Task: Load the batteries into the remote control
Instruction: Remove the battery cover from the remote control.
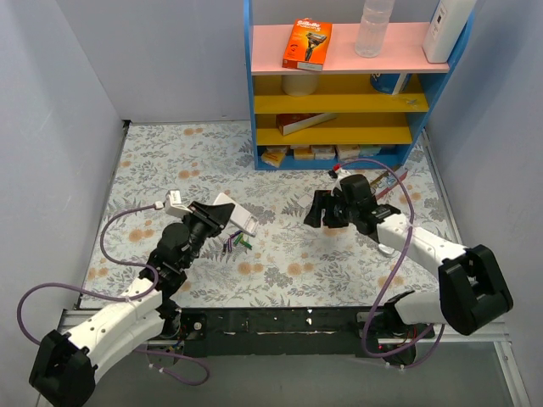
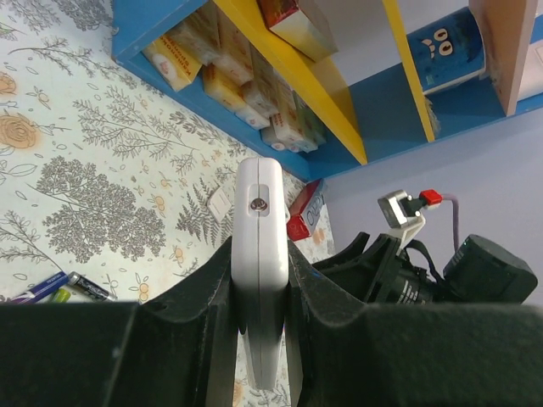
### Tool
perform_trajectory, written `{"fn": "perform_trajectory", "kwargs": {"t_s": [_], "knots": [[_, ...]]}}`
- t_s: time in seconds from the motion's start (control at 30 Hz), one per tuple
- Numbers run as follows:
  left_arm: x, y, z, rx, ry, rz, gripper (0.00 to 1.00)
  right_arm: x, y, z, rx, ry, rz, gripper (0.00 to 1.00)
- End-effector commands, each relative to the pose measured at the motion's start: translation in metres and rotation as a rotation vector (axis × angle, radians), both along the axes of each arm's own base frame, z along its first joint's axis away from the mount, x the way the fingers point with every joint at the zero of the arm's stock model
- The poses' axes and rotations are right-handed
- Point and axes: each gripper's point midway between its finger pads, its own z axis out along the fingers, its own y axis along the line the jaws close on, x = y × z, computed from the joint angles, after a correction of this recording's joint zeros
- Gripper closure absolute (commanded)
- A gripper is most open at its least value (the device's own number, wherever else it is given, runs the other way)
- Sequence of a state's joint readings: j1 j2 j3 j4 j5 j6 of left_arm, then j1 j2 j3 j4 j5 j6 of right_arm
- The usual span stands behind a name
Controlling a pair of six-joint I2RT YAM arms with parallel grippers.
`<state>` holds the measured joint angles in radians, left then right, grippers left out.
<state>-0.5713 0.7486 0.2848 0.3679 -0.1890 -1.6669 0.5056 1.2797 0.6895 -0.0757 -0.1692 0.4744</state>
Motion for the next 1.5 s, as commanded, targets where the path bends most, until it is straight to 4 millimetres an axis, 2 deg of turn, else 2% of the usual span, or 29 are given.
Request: {"fn": "perform_trajectory", "kwargs": {"t_s": [0.0,0.07,0.1,0.13,0.33,0.4,0.43,0.47,0.5,0.53,0.57,0.63,0.7,0.77,0.8,0.97,1.1,1.47], "knots": [[-0.007,0.018,-0.009,0.020,0.039,0.064,1.00,0.015,0.014,0.015,-0.093,-0.065,0.115,0.24],[-0.008,0.026,-0.010,0.030,0.048,0.096,1.00,0.012,0.028,0.010,-0.109,-0.068,0.197,0.21],[-0.010,0.030,-0.015,0.046,0.069,0.108,1.00,0.010,0.044,0.017,-0.100,-0.091,0.249,0.21],[-0.011,0.035,-0.012,0.042,0.059,0.126,1.00,0.008,0.051,0.009,-0.109,-0.076,0.287,0.21],[-0.022,0.054,-0.019,0.077,0.099,0.186,1.00,-0.002,0.100,0.008,-0.156,-0.169,0.506,0.24],[-0.027,0.062,-0.017,0.089,0.095,0.208,1.00,-0.004,0.112,0.009,-0.172,-0.194,0.549,0.26],[-0.029,0.064,-0.017,0.092,0.095,0.212,1.00,-0.005,0.114,0.002,-0.191,-0.180,0.565,0.26],[-0.031,0.067,-0.011,0.082,0.082,0.217,1.00,-0.001,0.121,0.008,-0.195,-0.206,0.577,0.28],[-0.034,0.069,-0.014,0.092,0.092,0.218,1.00,-0.005,0.128,0.006,-0.206,-0.213,0.602,0.28],[-0.035,0.070,-0.013,0.091,0.091,0.216,1.00,-0.006,0.130,-0.004,-0.235,-0.208,0.631,0.29],[-0.037,0.070,-0.011,0.088,0.088,0.215,1.00,-0.003,0.137,0.001,-0.241,-0.230,0.641,0.31],[-0.041,0.073,-0.009,0.083,0.083,0.215,1.00,-0.008,0.147,-0.009,-0.277,-0.242,0.695,0.32],[-0.045,0.075,-0.007,0.080,0.078,0.214,1.00,-0.010,0.159,-0.008,-0.302,-0.266,0.724,0.34],[-0.047,0.076,-0.005,0.080,0.074,0.210,1.00,-0.015,0.166,-0.020,-0.339,-0.261,0.756,0.36],[-0.048,0.076,-0.005,0.082,0.075,0.207,1.00,-0.013,0.172,-0.016,-0.340,-0.277,0.759,0.37],[-0.054,0.077,0.001,0.074,0.062,0.193,1.00,-0.015,0.183,-0.031,-0.393,-0.282,0.788,0.41],[-0.058,0.075,0.003,0.075,0.069,0.175,1.00,-0.013,0.183,-0.044,-0.447,-0.277,0.795,0.44],[-0.060,0.073,0.003,0.080,0.068,0.156,1.00,-0.010,0.182,-0.053,-0.487,-0.277,0.793,0.49]]}}
